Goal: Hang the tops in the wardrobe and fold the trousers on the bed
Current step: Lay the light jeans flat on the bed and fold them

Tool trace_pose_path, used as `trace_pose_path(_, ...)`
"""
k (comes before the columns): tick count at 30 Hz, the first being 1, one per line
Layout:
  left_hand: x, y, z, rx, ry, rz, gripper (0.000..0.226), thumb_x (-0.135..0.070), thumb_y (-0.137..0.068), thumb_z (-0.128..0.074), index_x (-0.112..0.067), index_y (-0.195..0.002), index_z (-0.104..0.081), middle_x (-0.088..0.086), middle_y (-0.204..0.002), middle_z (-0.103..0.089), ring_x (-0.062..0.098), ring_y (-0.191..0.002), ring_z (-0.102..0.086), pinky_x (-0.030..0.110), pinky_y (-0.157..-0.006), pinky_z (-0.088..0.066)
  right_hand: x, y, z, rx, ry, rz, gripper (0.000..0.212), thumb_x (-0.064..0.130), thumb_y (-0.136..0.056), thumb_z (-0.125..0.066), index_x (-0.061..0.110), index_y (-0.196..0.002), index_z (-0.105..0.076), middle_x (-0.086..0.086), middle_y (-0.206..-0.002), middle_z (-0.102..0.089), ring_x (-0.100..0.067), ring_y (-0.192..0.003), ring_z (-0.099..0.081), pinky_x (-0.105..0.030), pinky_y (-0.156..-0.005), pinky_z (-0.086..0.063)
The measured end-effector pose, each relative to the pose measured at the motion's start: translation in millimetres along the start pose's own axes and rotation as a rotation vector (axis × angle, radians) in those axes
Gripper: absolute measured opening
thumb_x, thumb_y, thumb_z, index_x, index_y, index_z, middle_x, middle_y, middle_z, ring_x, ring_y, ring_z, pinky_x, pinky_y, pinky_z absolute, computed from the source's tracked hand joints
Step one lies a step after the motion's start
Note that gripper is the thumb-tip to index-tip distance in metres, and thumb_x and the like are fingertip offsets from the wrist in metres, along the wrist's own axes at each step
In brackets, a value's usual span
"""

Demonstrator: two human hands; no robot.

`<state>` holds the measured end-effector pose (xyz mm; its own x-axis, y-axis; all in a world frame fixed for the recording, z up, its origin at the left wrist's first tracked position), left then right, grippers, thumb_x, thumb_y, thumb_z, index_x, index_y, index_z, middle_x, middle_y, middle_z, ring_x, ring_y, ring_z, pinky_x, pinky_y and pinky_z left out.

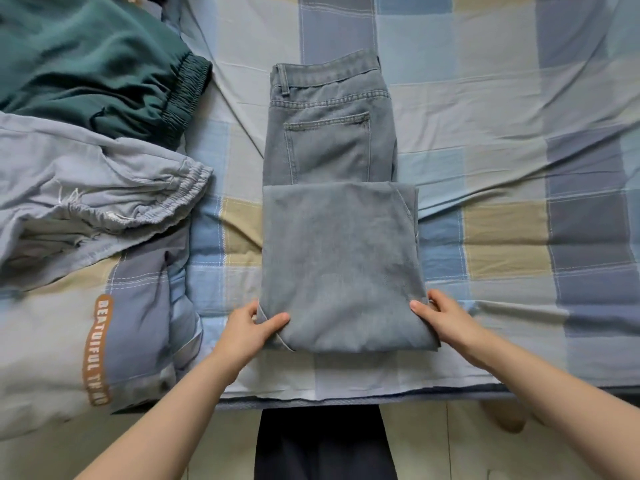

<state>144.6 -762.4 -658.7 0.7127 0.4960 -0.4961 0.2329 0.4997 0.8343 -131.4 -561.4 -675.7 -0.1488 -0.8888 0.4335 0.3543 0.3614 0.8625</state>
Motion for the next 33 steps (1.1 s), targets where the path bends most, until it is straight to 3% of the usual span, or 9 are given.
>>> trace_pose_path(3, 0.7, 30.4, 4.7, 0.039, -0.17, -0.056, 0.022, -0.015, -0.082, -0.077, -0.023, -0.098, -0.064, -0.006, -0.102, -0.07, 0.015, -0.098, -0.067, 0.03, -0.086, -0.054, -3.8, 37.4, -3.3, -0.021, 0.039, -0.014, 0.027, 0.024, -0.093, -0.06, 0.012, -0.111, -0.045, -0.004, -0.075, -0.056, -0.016, -0.067, -0.053, -0.031, -0.064, -0.042)
trace_pose_path(8, -1.3, 90.1, 21.5, 0.048, -0.247, -0.112, 0.072, -0.024, -0.077, -0.081, -0.039, -0.13, -0.034, -0.008, -0.117, -0.054, 0.004, -0.11, -0.053, 0.03, -0.093, -0.044, 15.3, 110.6, 0.8, 0.05, 0.222, 0.138, 0.061, 0.017, -0.094, -0.058, 0.045, -0.133, -0.021, 0.003, -0.088, -0.064, -0.003, -0.068, -0.06, -0.02, -0.069, -0.043)
trace_pose_path(11, -15.7, 125.1, 38.6, 0.256, -0.251, -0.08, 0.083, -0.027, -0.08, -0.079, -0.052, -0.138, -0.026, -0.006, -0.122, -0.06, 0.008, -0.11, -0.061, 0.026, -0.096, -0.048, 34.6, 147.9, 13.2, 0.263, 0.208, 0.044, 0.046, 0.011, -0.095, -0.055, 0.037, -0.13, -0.04, 0.007, -0.103, -0.061, 0.007, -0.074, -0.058, -0.012, -0.071, -0.044)
trace_pose_path(15, -62.3, 138.0, 66.5, 0.519, -0.132, 0.215, 0.071, -0.028, -0.076, -0.082, -0.05, -0.133, -0.046, 0.0, -0.122, -0.067, 0.013, -0.099, -0.069, 0.036, -0.09, -0.056, 68.0, 159.1, 38.0, 0.498, 0.054, -0.268, 0.026, 0.011, -0.094, -0.057, 0.012, -0.12, -0.059, -0.018, -0.118, -0.065, -0.02, -0.094, -0.061, -0.027, -0.082, -0.046)
trace_pose_path(18, -120.4, 107.9, 90.2, 0.748, -0.054, 0.348, 0.061, -0.044, -0.065, -0.084, -0.024, -0.12, -0.066, 0.009, -0.104, -0.068, 0.022, -0.071, -0.067, 0.034, -0.064, -0.056, 120.4, 136.8, 65.1, 0.6, -0.054, -0.374, 0.042, 0.038, -0.088, -0.059, 0.0, -0.107, -0.06, -0.022, -0.091, -0.066, -0.026, -0.068, -0.065, -0.03, -0.062, -0.055)
trace_pose_path(21, -169.1, 42.2, 99.1, 0.51, 0.176, 0.254, 0.049, -0.062, -0.08, -0.064, -0.017, -0.099, -0.066, 0.011, -0.073, -0.065, 0.018, -0.057, -0.063, 0.027, -0.055, -0.054, 168.7, 83.7, 95.2, 0.296, -0.319, -0.261, 0.051, 0.054, -0.091, -0.044, 0.006, -0.101, -0.058, -0.025, -0.079, -0.068, -0.027, -0.055, -0.069, -0.028, -0.046, -0.056)
trace_pose_path(23, -178.1, -6.5, 96.8, 0.263, 0.244, 0.17, 0.043, -0.062, -0.095, -0.039, -0.027, -0.114, -0.056, 0.012, -0.083, -0.067, 0.021, -0.068, -0.066, 0.031, -0.065, -0.054, 183.8, 40.5, 108.3, -0.046, -0.547, -0.036, 0.043, 0.046, -0.102, -0.028, 0.011, -0.109, -0.052, -0.028, -0.091, -0.065, -0.03, -0.069, -0.071, -0.03, -0.054, -0.059)
trace_pose_path(26, -149.9, -49.2, 76.9, 0.164, -0.043, 0.175, 0.043, -0.057, -0.095, -0.045, -0.027, -0.126, -0.048, 0.006, -0.108, -0.057, 0.025, -0.093, -0.059, 0.038, -0.085, -0.045, 164.4, -8.0, 104.3, -0.364, -0.554, 0.001, 0.033, 0.033, -0.104, -0.025, 0.011, -0.116, -0.046, -0.027, -0.115, -0.058, -0.027, -0.079, -0.062, -0.03, -0.064, -0.049)
trace_pose_path(33, -73.7, -68.2, -3.8, 0.01, -0.036, 0.096, 0.069, -0.034, -0.085, -0.074, -0.008, -0.137, -0.036, 0.002, -0.127, -0.054, 0.019, -0.107, -0.054, 0.03, -0.087, -0.043, 91.6, -33.5, -4.4, -0.009, -0.249, -0.197, 0.053, 0.045, -0.094, -0.054, 0.009, -0.131, -0.045, -0.003, -0.121, -0.058, -0.021, -0.106, -0.056, -0.033, -0.088, -0.045)
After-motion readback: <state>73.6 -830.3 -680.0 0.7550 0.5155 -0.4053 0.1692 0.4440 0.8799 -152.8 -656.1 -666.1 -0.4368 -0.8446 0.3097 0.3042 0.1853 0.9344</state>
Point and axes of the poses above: each hand's wrist, its own y-axis away from the middle knuckle, its own z-axis out of the back of the hand, x = y × z, the point moved 2 cm from there along -y, towards the middle knuckle
